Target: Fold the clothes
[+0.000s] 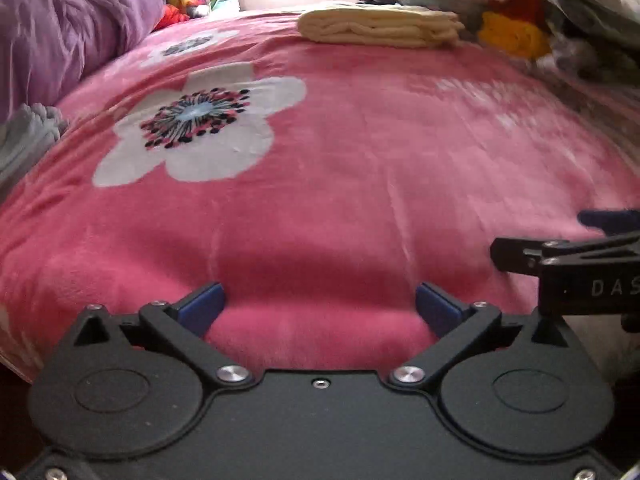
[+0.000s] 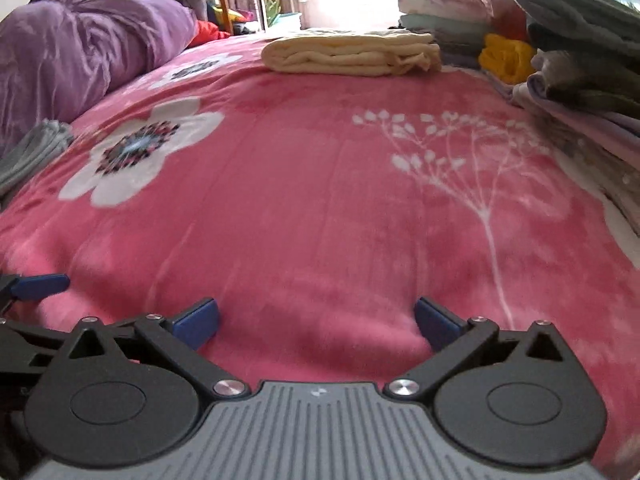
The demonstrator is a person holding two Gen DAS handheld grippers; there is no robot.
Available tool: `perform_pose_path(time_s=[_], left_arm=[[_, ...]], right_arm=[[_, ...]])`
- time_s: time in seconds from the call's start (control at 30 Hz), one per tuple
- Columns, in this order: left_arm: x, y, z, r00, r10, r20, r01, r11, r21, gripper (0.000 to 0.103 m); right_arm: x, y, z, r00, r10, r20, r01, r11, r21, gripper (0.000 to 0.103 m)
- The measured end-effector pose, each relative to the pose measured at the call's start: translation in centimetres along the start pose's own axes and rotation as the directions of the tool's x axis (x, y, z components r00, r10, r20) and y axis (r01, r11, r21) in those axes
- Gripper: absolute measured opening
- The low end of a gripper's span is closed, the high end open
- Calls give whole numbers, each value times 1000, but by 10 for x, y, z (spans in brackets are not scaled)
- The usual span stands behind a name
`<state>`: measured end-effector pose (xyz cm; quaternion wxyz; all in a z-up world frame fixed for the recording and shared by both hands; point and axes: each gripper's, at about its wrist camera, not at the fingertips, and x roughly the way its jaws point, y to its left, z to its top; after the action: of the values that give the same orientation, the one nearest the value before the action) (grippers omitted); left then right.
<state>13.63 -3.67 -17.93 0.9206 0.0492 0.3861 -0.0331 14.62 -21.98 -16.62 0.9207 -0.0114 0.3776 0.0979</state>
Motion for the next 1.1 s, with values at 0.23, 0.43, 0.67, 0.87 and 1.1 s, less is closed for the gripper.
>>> perform_pose_path(time_s=[0.23,0.43,0.67,0.87,1.1], left_arm=[[-12,-9,-7,999,32,-19,-32,999,11,102],[-7,-15,-11,998,57,0,-57,998,19,102],[-5,-4,-16,1000,9,21,-9,1000,-13,102],[-4,-6,-14,1000,10,22,-9,1000,-12,102],[-4,-6,-13,1000,8,27,-8,1000,-6,102]], right_arm=[[-17,1,-11,1000,3,-15,-1,997,77,103],[-23,-1,-19,1000,15,-18,-13,994,109,103],[-21,3,-19,1000,-7,-18,9,994,108,103],[-17,6,-16,999,-32,-30,35,994,105,103],[-13,12,-11,996,-64,-65,69,994,88,103]])
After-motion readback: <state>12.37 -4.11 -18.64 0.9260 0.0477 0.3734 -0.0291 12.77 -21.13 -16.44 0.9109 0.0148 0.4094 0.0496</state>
